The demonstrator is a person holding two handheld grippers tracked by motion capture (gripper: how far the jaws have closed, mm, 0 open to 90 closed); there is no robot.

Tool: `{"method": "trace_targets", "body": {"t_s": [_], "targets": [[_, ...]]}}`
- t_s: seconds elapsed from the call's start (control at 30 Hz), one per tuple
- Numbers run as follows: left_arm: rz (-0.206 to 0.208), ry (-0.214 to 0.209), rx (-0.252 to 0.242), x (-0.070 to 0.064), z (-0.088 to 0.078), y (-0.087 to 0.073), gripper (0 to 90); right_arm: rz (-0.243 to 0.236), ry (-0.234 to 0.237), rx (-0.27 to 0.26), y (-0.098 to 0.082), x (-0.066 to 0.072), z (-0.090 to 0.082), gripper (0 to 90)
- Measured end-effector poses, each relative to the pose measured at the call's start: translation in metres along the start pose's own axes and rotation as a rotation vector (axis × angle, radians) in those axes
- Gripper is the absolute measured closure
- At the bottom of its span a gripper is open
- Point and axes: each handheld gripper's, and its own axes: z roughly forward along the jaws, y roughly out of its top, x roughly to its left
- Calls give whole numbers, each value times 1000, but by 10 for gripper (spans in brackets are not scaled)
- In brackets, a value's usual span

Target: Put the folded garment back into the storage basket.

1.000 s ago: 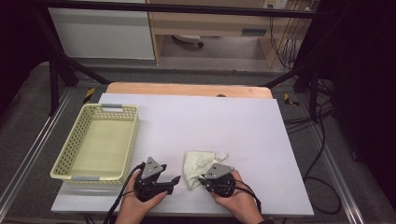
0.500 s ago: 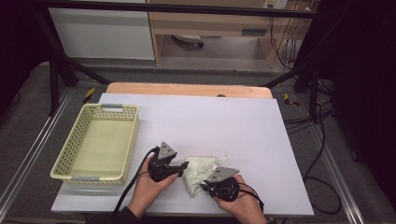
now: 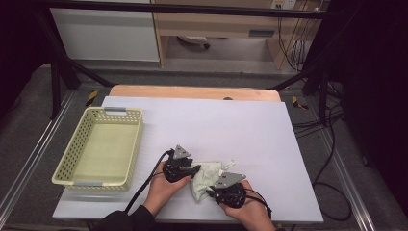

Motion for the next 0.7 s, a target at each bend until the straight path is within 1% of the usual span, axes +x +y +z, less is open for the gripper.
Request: {"method": "trace_targets", "body": {"t_s": [0.03, 0.07, 0.1, 0.17, 0.2, 0.27, 0.3, 0.33, 0.37, 0.4, 0.43, 0.47, 0.5, 0.6, 0.7], "targets": [[3, -14, 4, -1, -1, 0, 672, 2, -1, -1, 0, 0, 0, 818], [0, -39, 8, -1, -1, 0, 672, 2, -1, -1, 0, 0, 0, 818], [2, -57, 10, -1, -1, 0, 763, 1, -1, -3, 0, 0, 0, 816], [4, -67, 10, -1, -1, 0, 778, 2, -1, -4, 0, 0, 0, 813], [6, -71, 8, 0, -1, 0, 814, 2, -1, -3, 0, 0, 0, 806], [26, -64, 5, 0, -2, 0, 822, -2, 2, -2, 0, 0, 0, 784], [32, -56, 5, 1, -2, 0, 829, -9, 3, -2, 0, 1, 0, 758], [38, -47, 5, 1, -3, 0, 835, -14, 5, -5, 0, 2, 0, 664], [45, -35, 6, 3, -3, 0, 838, -14, 5, -5, 0, 2, 0, 664], [47, -27, 5, 4, -3, 0, 838, -19, 4, -16, 1, 5, -1, 597], [49, -17, 3, 6, -3, 0, 838, -19, 4, -16, 1, 5, -1, 597], [54, -5, 1, 8, -3, 0, 839, -18, -2, -24, 1, 7, -2, 517], [55, 5, -2, 10, -4, 0, 839, -18, -2, -24, 1, 7, -2, 517], [48, 10, -7, 15, -4, 1, 839, -2, -24, -25, -1, 6, -5, 433], [52, 15, -9, 17, -3, 1, 839, 27, -48, -27, -2, 2, -7, 387]]}}
